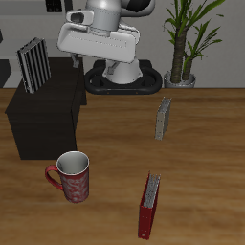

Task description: Place the striped book upright on top of the shelf and place the red book upright on top of the shelf

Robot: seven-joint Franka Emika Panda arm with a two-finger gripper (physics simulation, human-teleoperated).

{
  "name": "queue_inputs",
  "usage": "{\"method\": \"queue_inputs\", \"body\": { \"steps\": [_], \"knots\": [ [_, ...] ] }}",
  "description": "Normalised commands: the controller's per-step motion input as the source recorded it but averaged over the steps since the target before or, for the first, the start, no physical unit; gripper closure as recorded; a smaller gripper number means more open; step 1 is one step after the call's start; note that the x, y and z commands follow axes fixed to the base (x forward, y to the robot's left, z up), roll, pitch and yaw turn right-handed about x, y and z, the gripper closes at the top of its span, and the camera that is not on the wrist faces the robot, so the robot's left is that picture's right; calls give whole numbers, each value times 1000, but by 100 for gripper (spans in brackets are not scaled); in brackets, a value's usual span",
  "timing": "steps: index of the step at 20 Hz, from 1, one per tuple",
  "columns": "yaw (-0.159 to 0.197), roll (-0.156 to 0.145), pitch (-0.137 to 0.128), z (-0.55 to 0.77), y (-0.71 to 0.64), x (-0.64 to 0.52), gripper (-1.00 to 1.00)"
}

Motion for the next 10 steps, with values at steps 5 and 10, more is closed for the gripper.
{"method": "queue_inputs", "body": {
  "steps": [5,10],
  "knots": [
    [-10,76,34,-143,394,512,-100],
    [21,35,-29,-110,341,480,-100]
  ]
}}
